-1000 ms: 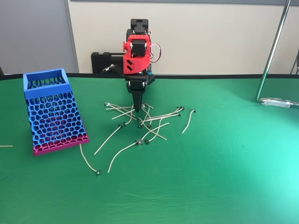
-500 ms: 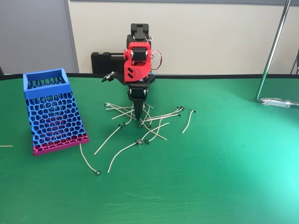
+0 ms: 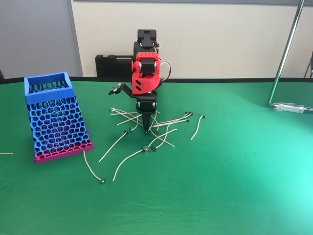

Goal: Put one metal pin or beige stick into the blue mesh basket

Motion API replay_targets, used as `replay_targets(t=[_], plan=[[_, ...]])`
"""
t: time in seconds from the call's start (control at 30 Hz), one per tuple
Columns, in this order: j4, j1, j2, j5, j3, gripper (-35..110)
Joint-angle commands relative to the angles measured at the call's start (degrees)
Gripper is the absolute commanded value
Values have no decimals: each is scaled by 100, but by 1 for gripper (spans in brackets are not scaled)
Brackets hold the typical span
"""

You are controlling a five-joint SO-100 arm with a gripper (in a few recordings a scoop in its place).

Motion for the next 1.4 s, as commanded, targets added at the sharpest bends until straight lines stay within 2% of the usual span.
replay_targets(t=[0.0,0.47,0.67,0.83,1.37], plan=[[0,-18,26,0,-290,14],[0,18,-352,35,-598,13],[0,18,-439,44,-633,1],[0,26,-378,97,-624,1],[0,176,1767,-149,-70,1]])
